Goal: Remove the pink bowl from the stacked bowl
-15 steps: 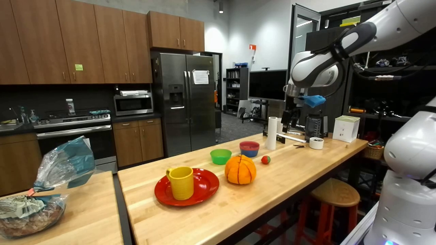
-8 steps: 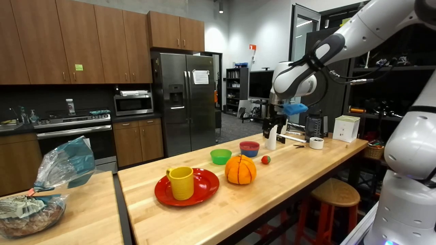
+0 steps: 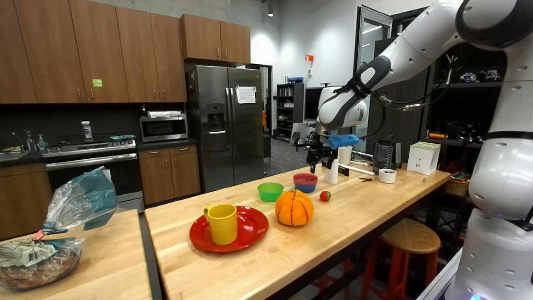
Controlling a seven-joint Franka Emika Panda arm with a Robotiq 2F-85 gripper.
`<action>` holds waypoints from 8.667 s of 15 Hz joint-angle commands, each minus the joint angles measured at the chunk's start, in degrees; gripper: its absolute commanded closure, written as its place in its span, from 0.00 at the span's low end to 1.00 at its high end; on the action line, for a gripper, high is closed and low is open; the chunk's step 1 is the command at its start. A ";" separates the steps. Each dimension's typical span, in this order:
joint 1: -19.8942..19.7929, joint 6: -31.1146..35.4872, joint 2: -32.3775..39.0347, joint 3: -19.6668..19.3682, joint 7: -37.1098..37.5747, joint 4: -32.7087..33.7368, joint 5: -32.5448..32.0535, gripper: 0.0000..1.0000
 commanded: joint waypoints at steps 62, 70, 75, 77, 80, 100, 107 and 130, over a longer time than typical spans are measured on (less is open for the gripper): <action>-2.16 -7.17 27.58 -5.73 12.74 30.08 3.72 0.99; -2.36 -7.95 25.96 -5.28 11.63 29.29 4.26 0.99; -2.68 -8.47 24.52 -4.63 10.27 28.77 5.20 0.99; -2.74 -8.79 24.10 -4.36 9.78 28.76 5.87 0.99; -2.23 -8.93 24.03 -4.72 10.20 28.83 5.47 0.99; -1.36 -11.09 25.49 -5.47 12.16 28.76 1.55 0.39; -1.49 -10.49 25.69 -4.23 11.04 28.49 3.36 0.00; -2.21 -10.41 25.46 -4.08 10.35 28.93 4.03 0.42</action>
